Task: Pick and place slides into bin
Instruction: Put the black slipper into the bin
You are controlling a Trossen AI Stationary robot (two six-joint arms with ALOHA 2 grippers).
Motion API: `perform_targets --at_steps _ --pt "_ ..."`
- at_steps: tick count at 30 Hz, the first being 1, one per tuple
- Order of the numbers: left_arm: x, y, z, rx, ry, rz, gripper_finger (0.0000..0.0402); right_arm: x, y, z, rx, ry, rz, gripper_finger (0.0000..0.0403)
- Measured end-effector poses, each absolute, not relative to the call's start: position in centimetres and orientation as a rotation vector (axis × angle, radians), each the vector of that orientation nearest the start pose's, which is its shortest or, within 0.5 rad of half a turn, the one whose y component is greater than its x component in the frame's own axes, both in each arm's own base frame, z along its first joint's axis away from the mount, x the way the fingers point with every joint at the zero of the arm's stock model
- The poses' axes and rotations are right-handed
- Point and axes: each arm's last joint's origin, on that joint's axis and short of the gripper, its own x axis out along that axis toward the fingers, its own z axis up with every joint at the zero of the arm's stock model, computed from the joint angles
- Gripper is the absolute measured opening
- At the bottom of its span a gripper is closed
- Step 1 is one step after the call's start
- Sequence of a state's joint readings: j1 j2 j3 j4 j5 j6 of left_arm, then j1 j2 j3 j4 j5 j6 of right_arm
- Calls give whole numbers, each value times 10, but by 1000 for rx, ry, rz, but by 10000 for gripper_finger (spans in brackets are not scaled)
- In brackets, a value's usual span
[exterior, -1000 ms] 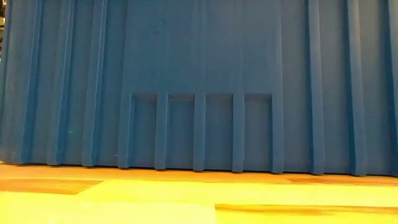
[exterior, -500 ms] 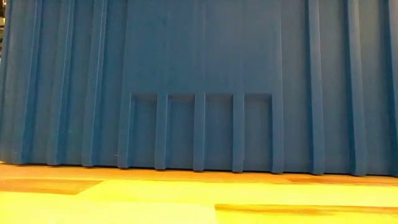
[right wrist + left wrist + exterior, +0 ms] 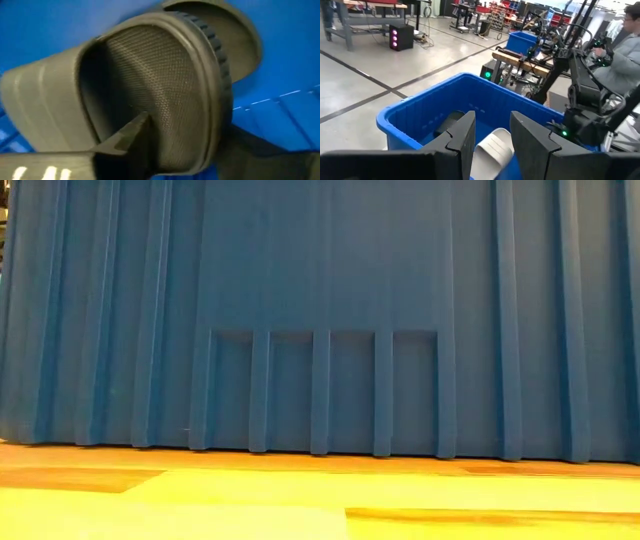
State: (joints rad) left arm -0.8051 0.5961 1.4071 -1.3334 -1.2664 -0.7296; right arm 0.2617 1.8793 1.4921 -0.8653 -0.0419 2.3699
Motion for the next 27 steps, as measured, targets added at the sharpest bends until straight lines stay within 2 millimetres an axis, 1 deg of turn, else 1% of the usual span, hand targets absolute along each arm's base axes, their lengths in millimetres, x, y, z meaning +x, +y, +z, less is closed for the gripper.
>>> perform_targets --at_steps 6,10,12,17,19,27 --pt "15 23 432 -262 113 481 113 364 87 225 1775 980 -1273 227" --pt "16 23 432 -244 127 465 113 364 83 224 1762 1024 -1258 249" --pt "16 23 432 -243 128 463 113 361 82 224 1743 1068 -1264 252" --pt "16 23 432 -244 128 464 113 351 81 223 1688 1173 -1346 254" --pt "16 23 432 -243 128 464 113 350 81 223 1662 1201 -1341 254" --pt "16 23 432 -219 132 465 113 349 73 223 1626 1240 -1322 254"
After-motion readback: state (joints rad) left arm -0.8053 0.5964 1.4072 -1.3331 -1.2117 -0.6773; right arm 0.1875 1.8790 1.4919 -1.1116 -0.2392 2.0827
